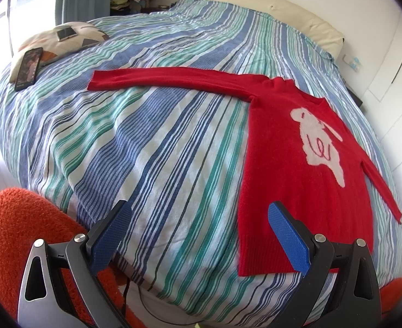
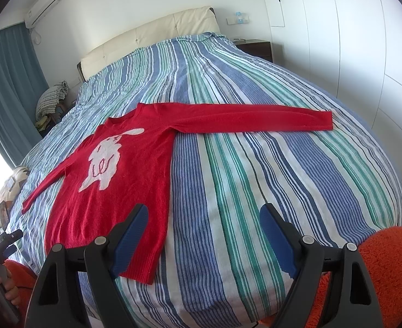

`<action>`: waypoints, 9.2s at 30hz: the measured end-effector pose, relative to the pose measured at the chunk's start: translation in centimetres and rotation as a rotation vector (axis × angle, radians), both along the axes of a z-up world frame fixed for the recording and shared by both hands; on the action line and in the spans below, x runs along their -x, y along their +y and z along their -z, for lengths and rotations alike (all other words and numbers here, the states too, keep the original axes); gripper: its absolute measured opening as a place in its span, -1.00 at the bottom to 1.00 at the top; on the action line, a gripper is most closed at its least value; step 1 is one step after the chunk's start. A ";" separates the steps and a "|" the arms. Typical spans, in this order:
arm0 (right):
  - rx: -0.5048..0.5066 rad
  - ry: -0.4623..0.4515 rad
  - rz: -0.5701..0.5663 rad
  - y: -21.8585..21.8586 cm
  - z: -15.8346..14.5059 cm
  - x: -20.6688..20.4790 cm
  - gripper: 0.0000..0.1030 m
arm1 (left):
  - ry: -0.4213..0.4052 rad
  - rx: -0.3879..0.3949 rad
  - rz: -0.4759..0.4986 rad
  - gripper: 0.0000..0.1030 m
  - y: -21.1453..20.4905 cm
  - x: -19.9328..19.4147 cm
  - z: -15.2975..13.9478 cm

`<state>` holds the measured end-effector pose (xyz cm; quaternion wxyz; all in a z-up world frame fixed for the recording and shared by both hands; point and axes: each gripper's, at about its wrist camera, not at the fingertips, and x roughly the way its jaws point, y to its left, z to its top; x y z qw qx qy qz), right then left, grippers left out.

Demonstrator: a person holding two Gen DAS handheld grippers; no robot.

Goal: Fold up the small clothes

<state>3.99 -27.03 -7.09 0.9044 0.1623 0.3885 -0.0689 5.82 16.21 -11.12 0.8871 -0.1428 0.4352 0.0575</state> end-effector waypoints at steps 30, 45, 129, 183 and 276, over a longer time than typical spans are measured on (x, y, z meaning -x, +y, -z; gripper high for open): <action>0.003 -0.004 0.000 -0.1 -0.1 0.0 0.61 | 0.002 -0.009 0.003 0.95 -0.4 -0.1 0.2; 0.002 0.001 -0.001 -0.2 0.1 0.0 0.61 | 0.004 -0.015 0.008 0.95 -0.4 -0.1 0.1; -0.411 0.004 0.446 -24.8 6.1 -14.8 -0.89 | 0.078 -0.105 0.001 0.95 -0.5 -3.8 1.7; 0.032 0.367 -0.194 -0.1 8.7 -35.9 -0.43 | 0.116 0.020 -0.070 0.95 2.5 -5.0 3.7; -0.075 0.117 -0.281 4.1 6.1 -5.6 0.20 | 0.039 -0.361 0.432 -0.78 -8.8 -27.1 4.1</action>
